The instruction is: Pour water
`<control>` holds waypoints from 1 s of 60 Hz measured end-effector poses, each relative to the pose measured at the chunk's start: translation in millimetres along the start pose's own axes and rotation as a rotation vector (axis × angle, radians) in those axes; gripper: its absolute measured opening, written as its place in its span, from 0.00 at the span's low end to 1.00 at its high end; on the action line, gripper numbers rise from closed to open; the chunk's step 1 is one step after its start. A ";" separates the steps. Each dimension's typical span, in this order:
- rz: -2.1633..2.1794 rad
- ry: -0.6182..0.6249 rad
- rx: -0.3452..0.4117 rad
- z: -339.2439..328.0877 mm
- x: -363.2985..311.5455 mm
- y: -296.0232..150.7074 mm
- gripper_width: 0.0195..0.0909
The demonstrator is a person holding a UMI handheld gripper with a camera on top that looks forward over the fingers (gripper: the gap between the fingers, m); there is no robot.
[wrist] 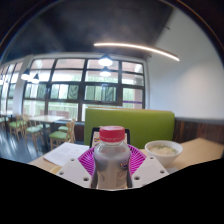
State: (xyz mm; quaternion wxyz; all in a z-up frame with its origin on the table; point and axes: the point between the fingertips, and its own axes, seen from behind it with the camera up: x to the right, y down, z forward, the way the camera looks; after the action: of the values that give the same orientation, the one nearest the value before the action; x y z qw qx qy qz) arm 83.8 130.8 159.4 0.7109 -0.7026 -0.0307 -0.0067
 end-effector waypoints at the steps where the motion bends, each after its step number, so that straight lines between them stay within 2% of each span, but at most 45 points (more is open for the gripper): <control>1: 0.053 -0.003 0.002 1.9 -1.5 8.1 0.27; 5: 0.151 -0.012 0.005 6.3 9.1 16.3 0.28; 6: 0.182 -0.004 0.012 11.8 -0.3 34.7 0.28; 13: 0.064 0.012 -0.043 9.1 21.1 37.0 0.30; 15: 0.034 0.013 -0.041 15.8 17.2 52.8 0.32; 17: 0.023 -0.003 0.001 15.8 14.2 47.1 0.33; 24: 0.064 -0.004 -0.008 18.5 20.8 48.7 0.34; 29: 0.065 -0.021 -0.004 16.9 17.9 48.7 0.38; 34: 0.066 -0.024 -0.016 19.5 19.6 48.8 0.48; 36: 0.069 -0.027 -0.045 17.2 19.2 53.9 0.54; 41: 0.103 -0.070 -0.106 0.0 15.9 57.2 0.85; 43: 0.113 -0.083 -0.099 -9.1 13.7 52.0 0.90; 46: 0.114 -0.086 -0.098 -18.2 12.5 46.3 0.88; 53: 0.102 -0.067 -0.113 -75.8 7.5 34.1 0.88; 60: 0.094 -0.098 -0.094 -144.0 -10.7 12.5 0.88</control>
State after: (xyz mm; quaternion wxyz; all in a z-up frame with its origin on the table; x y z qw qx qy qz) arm 78.7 -13.3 144.8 0.6744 -0.7353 -0.0322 0.0597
